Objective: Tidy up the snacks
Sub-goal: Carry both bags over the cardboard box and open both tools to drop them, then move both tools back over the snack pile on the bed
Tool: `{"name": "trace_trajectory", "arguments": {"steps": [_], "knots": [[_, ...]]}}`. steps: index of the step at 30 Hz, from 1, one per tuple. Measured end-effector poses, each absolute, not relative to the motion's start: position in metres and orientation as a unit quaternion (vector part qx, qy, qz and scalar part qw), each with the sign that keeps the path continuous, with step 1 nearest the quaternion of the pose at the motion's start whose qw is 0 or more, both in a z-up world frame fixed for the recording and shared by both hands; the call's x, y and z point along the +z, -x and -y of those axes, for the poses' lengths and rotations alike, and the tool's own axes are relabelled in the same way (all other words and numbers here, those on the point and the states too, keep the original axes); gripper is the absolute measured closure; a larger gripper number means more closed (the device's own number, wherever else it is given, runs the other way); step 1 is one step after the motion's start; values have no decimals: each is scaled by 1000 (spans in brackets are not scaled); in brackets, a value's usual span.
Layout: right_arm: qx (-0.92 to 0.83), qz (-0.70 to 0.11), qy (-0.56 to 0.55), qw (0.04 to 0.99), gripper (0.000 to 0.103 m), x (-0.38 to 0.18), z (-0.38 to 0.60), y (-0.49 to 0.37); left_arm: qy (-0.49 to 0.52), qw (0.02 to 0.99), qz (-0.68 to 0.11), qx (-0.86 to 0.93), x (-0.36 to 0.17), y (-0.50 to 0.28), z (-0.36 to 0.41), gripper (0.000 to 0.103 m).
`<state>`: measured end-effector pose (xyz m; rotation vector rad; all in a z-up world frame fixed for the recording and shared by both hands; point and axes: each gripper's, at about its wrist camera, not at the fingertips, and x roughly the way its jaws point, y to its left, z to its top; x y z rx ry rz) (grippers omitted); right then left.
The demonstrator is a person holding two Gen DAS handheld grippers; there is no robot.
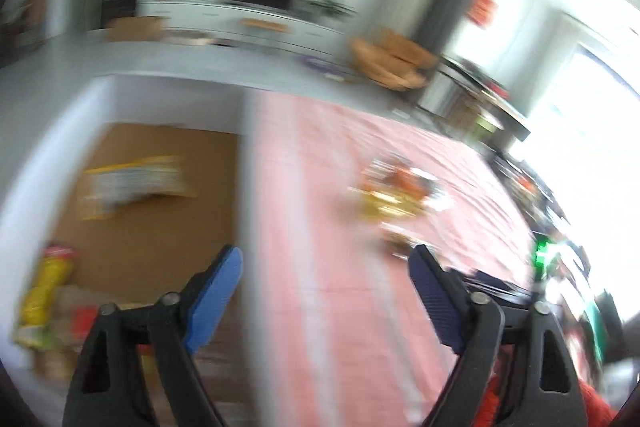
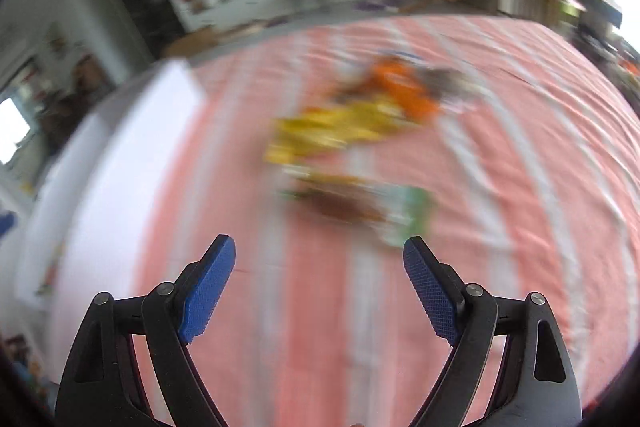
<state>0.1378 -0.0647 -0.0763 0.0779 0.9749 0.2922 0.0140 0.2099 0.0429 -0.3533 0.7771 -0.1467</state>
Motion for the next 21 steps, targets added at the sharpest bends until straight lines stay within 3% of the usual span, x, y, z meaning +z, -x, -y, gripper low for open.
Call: {"name": "trace_trajectory", "arguments": {"steps": [2, 9, 15, 21], "knots": [[92, -471, -35, 877, 15, -90, 110, -142, 153, 900, -391, -115, 35, -28, -165, 4], [24, -454, -68, 888, 15, -107, 185, -142, 81, 877, -462, -102, -62, -103, -68, 5], [11, -461, -100, 882, 15, -115, 204, -142, 56, 878, -474, -47, -121, -127, -75, 5], [1, -458, -100, 884, 15, -116, 206, -141, 18, 886, -462, -32, -121, -116, -73, 5]]}}
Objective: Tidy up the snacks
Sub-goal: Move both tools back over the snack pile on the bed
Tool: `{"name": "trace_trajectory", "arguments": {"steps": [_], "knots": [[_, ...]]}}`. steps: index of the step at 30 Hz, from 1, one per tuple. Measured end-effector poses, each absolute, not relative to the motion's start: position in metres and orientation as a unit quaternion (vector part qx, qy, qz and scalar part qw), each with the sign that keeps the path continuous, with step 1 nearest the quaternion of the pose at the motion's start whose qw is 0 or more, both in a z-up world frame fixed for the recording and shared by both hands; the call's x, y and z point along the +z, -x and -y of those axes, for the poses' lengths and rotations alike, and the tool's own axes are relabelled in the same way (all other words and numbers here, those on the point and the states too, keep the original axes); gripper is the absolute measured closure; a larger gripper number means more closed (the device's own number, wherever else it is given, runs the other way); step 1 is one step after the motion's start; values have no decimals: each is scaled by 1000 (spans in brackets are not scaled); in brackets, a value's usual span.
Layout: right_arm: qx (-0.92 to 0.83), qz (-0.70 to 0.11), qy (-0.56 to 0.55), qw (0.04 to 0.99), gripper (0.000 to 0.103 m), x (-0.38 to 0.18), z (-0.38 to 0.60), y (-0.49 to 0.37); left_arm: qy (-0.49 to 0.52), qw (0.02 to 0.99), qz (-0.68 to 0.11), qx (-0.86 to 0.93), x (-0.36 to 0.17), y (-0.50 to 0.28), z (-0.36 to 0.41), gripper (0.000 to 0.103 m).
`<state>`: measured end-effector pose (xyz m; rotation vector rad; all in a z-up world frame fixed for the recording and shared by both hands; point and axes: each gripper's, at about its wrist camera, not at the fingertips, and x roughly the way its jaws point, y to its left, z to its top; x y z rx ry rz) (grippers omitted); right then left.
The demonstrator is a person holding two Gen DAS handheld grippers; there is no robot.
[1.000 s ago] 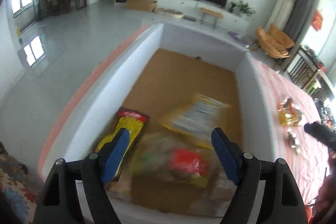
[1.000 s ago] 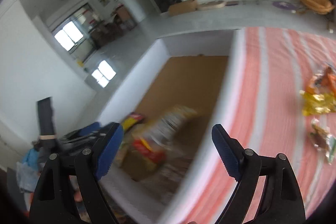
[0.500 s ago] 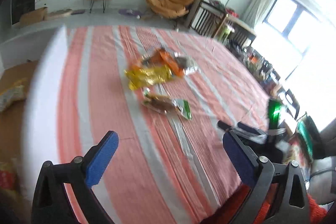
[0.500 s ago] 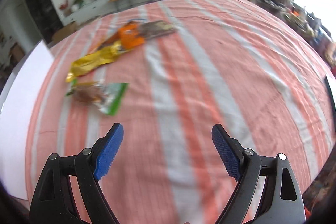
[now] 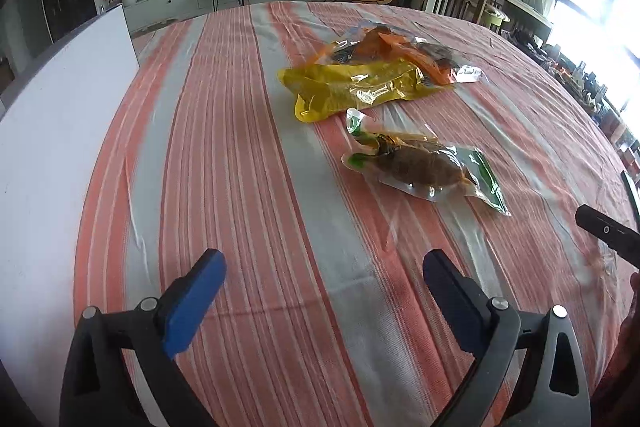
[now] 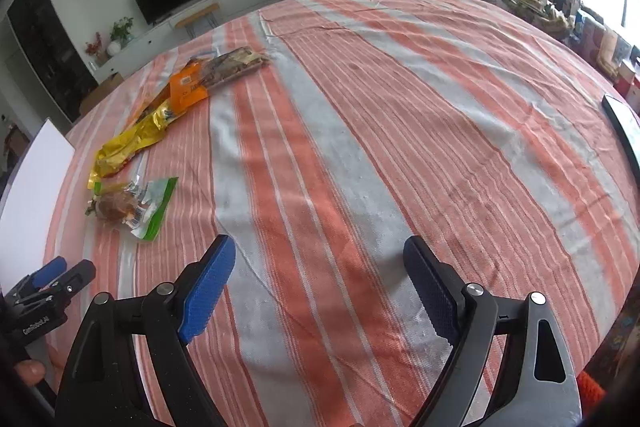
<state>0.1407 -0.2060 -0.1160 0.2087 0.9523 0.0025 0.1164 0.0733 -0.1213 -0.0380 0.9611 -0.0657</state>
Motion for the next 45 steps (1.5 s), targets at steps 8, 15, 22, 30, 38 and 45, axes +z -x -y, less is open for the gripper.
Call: {"name": "trace_trajectory", "arguments": {"steps": [8, 15, 22, 30, 38, 45], "knots": [[2, -454, -103, 885, 13, -117, 206, -140, -11, 885, -464, -30, -117, -110, -66, 0], [-3, -457, -82, 885, 12, -118, 200, -140, -11, 885, -464, -30, -117, -110, -66, 0], [-10, -463, -64, 884, 12, -119, 196, -140, -11, 885, -465, -31, -117, -110, -66, 0], [-14, -466, -50, 883, 12, -121, 193, -141, -11, 885, -465, -31, -117, -110, -66, 0], [-17, -470, -35, 882, 10, -122, 189, -141, -11, 885, -465, -31, -117, -111, -66, 0], [-20, -473, -24, 881, 10, -123, 187, -141, -11, 885, -465, -31, -117, -111, -66, 0]]}}
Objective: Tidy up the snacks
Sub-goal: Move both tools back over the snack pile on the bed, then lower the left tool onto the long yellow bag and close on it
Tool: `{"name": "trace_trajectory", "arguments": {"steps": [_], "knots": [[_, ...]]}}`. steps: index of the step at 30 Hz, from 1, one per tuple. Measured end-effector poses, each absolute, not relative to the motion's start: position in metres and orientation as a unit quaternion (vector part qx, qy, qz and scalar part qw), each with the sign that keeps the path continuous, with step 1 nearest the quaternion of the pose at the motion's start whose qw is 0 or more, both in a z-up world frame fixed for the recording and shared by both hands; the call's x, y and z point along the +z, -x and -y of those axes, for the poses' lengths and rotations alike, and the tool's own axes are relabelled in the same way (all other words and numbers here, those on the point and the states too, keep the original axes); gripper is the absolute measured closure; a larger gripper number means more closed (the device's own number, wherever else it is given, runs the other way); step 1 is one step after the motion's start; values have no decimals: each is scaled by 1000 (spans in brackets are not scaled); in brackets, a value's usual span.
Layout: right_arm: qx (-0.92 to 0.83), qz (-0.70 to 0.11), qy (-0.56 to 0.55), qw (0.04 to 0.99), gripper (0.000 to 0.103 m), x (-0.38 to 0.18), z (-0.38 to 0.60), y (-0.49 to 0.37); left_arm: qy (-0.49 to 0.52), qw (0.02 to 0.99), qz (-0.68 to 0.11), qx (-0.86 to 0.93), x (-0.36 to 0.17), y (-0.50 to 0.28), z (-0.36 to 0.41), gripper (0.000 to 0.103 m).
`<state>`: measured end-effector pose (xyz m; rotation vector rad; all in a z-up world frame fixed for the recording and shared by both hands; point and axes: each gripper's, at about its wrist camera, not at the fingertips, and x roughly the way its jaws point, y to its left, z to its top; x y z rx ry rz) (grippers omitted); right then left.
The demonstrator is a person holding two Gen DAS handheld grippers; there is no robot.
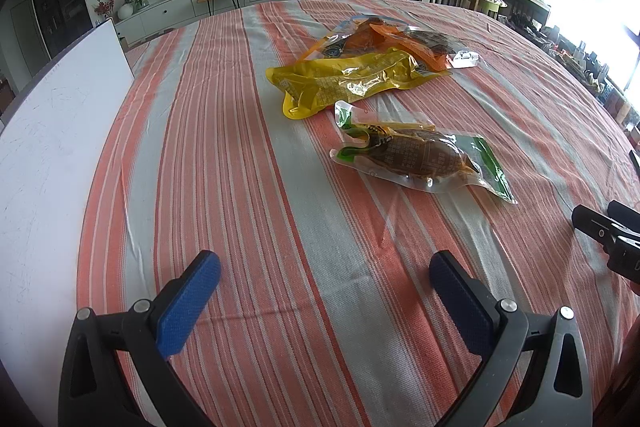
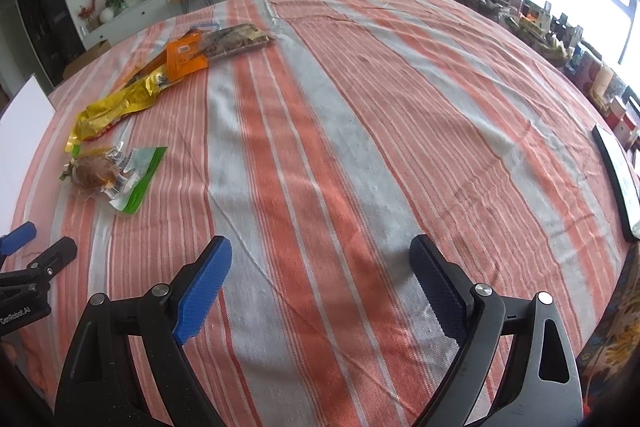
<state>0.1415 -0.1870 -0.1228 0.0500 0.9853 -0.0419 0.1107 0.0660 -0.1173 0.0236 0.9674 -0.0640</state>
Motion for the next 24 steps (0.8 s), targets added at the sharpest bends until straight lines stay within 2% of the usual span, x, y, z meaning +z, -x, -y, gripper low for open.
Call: {"name": "trace_trajectory", "arguments": {"steps": [16, 19, 21, 24], "knots": [[-22, -472, -16, 881, 10, -123, 185, -141, -13, 884, -466, -35, -116, -110, -66, 0], [-22, -472, -16, 881, 10, -123, 185, -141, -26, 868, -493, -59, -114, -110, -67, 0], [-22, -472, -16, 881, 10, -123, 185, -140, -13, 852, -519, -69, -109, -112, -68, 1], [-23, -472, -17, 881, 10, -123, 185, -140, 25, 852, -511, -107, -88, -115, -66, 1]]}}
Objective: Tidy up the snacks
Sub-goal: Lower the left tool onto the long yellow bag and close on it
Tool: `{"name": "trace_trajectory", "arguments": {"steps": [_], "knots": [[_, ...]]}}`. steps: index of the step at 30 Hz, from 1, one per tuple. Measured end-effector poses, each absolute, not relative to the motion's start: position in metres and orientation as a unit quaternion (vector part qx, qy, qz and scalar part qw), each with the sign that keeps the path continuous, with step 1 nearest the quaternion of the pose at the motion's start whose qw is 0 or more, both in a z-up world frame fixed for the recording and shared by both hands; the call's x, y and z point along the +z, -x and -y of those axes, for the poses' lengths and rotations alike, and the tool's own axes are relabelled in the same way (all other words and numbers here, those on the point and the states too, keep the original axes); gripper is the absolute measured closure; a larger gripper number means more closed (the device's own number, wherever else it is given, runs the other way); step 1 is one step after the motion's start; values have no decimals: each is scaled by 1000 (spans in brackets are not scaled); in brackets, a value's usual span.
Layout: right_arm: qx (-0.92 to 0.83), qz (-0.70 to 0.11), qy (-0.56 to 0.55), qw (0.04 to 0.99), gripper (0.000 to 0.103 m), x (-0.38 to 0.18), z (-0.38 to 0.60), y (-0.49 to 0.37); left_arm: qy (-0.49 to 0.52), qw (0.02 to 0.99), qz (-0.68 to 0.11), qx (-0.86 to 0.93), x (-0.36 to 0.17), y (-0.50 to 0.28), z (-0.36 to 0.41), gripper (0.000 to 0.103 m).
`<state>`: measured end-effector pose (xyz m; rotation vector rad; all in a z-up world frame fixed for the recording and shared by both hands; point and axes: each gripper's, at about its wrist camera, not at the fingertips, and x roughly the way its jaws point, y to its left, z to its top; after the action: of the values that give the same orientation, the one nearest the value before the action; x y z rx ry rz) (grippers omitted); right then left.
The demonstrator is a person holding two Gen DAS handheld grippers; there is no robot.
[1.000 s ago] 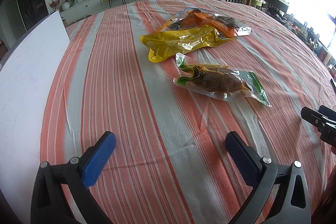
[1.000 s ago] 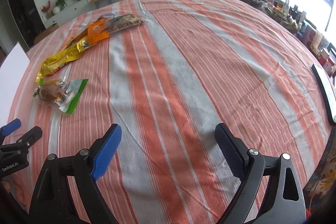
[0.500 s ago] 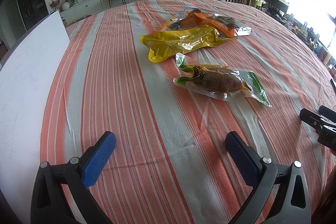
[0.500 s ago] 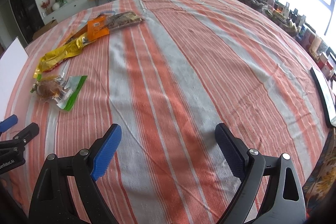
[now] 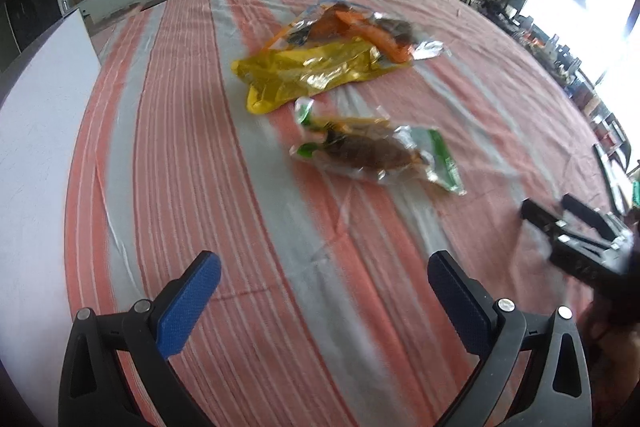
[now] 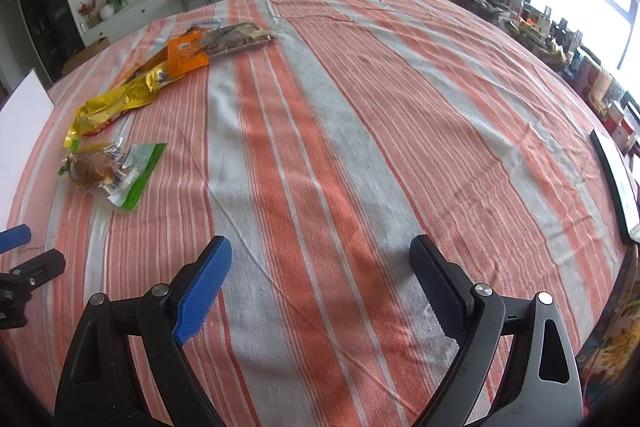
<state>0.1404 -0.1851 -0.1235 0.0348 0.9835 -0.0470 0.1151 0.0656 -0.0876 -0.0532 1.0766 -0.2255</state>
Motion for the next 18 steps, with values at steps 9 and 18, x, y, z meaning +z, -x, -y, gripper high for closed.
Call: {"name": "trace_trajectory", "arguments": {"steps": [9, 18], "knots": [[-22, -472, -16, 881, 10, -124, 185, -140, -77, 842, -487, -220, -48, -176, 0, 1], [-23, -472, -16, 881, 10, -124, 185, -140, -85, 810, -527, -243, -90, -217, 10, 5]]}}
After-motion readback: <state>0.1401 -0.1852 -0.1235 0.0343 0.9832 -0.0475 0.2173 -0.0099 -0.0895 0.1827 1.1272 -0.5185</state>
